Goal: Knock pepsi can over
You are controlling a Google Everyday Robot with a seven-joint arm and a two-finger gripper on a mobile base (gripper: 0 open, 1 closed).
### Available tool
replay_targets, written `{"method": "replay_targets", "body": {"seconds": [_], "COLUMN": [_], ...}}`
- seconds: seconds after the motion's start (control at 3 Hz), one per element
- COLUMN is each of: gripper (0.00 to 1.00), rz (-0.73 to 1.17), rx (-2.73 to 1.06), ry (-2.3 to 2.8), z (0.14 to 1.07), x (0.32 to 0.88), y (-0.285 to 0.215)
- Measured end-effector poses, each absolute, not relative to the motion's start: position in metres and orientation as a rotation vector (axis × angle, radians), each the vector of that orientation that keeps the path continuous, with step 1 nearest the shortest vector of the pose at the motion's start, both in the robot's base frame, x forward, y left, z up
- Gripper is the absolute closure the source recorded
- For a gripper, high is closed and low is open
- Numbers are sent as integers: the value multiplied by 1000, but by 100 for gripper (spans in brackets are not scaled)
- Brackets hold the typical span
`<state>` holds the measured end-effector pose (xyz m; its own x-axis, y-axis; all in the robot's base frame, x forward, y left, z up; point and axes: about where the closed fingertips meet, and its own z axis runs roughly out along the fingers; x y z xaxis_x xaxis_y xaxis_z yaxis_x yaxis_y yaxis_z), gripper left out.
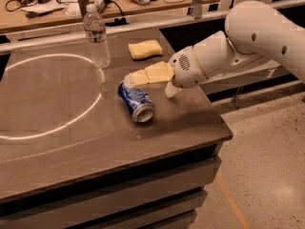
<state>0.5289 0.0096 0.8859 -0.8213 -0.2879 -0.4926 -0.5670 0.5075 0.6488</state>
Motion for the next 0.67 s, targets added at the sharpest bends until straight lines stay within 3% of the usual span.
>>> {"method": "replay_targets", "body": {"seconds": [0.67], "gripper": [0], "rz": [1226], "rx": [-722], "ry": [2398], "z": [887], "x": [526], "y": [4]}}
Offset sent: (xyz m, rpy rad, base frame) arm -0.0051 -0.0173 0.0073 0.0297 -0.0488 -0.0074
